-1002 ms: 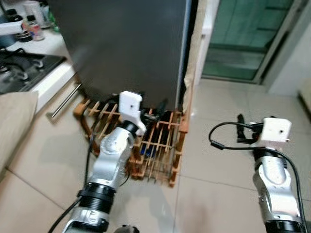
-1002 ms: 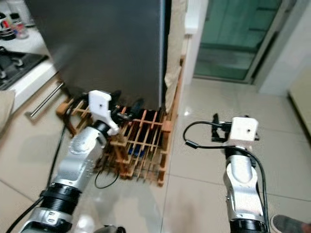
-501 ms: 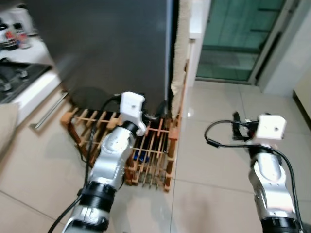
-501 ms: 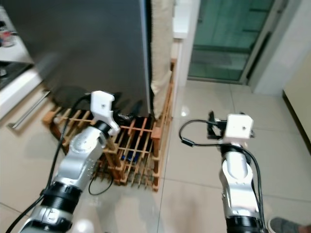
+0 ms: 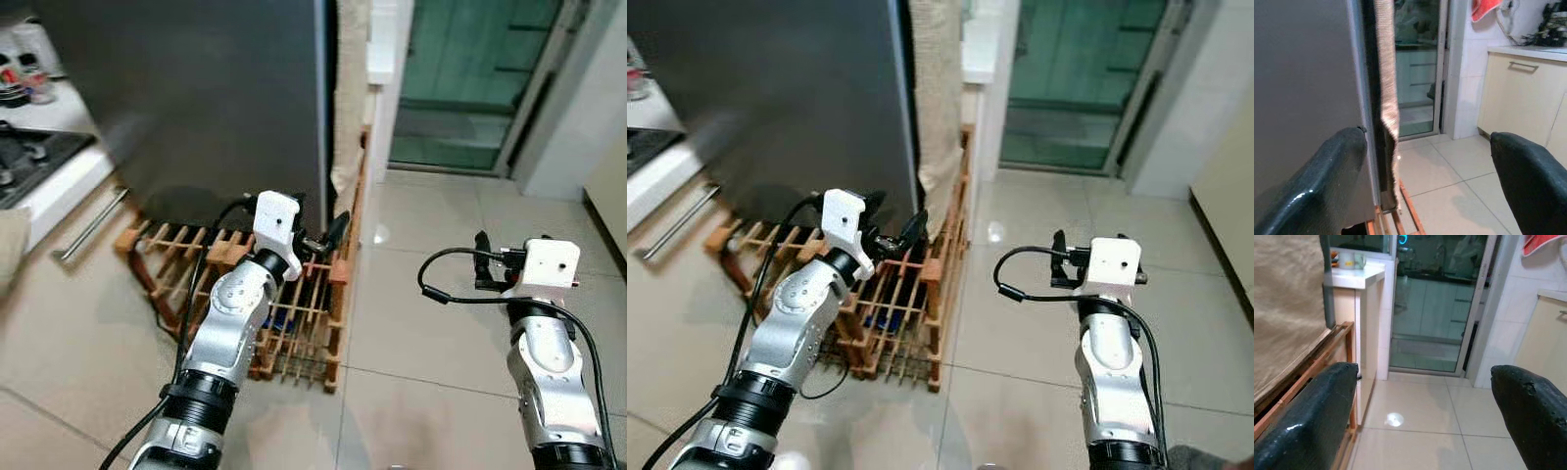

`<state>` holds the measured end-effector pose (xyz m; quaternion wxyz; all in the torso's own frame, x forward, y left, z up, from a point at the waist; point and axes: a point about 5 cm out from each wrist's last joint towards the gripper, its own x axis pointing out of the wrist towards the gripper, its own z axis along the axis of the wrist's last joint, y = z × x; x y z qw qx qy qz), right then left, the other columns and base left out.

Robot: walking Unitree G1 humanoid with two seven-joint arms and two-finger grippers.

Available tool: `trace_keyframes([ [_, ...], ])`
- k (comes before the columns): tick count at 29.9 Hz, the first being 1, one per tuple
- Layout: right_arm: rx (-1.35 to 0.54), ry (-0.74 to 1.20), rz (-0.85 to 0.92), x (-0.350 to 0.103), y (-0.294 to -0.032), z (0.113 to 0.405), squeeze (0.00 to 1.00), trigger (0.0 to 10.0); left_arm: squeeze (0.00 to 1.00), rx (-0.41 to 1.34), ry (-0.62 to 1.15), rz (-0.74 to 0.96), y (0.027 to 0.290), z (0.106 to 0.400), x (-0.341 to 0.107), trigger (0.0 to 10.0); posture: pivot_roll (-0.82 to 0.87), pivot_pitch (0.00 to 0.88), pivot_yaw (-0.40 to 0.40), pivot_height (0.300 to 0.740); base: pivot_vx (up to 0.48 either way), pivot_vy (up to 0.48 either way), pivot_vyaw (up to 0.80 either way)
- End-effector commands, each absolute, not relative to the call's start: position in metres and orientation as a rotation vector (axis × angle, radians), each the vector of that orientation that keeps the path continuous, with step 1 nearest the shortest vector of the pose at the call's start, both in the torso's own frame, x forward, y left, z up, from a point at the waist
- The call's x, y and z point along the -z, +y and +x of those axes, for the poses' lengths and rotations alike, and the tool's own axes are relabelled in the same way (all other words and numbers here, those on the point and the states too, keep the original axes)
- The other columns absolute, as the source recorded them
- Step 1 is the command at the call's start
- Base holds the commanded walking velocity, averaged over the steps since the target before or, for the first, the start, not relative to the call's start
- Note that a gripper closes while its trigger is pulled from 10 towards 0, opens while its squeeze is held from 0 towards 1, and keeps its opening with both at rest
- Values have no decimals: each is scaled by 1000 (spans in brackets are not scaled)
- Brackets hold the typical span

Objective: Restocking fridge

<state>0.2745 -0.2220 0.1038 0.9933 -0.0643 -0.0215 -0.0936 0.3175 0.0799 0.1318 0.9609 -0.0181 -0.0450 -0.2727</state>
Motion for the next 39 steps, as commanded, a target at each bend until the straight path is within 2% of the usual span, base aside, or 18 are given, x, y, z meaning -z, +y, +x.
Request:
trace_keyframes([
  [1, 192, -67, -140, -108, -224, 275, 0, 10000, 0, 561, -120, -32, 77, 319, -139, 10000, -131, 0, 55, 740, 480, 0, 0],
  [5, 190, -72, -144, -109, -224, 275, 0, 10000, 0, 543, -128, -44, 78, 320, -141, 10000, -131, 0, 56, 740, 480, 0, 0],
  [9, 162, -119, -169, -121, -219, 276, 0, 10000, 0, 409, -117, -172, 89, 327, -150, 10000, -138, 0, 63, 740, 480, 0, 0],
  [14, 143, -161, -187, -132, -215, 276, 0, 10000, 0, 397, -136, -191, 93, 326, -160, 10000, -141, 0, 65, 740, 451, 0, 0],
  [18, 131, -169, -189, -134, -213, 276, 0, 10000, 0, 453, -184, -166, 85, 323, -173, 10000, -139, 0, 65, 740, 0, 0, 0],
  [26, 136, -154, -184, -132, -214, 275, 0, 10000, 0, 542, -161, -132, 77, 321, -174, 10000, -132, 0, 61, 740, 0, 0, 0],
  [32, 141, -134, -185, -129, -214, 275, 0, 10000, 0, 516, -138, -120, 81, 323, -171, 10000, -137, 0, 65, 740, 0, 0, -530],
  [39, 141, -133, -186, -127, -213, 274, 0, 10000, 0, 431, -141, -159, 86, 326, -172, 10000, -136, 0, 65, 740, 0, 0, 0],
])
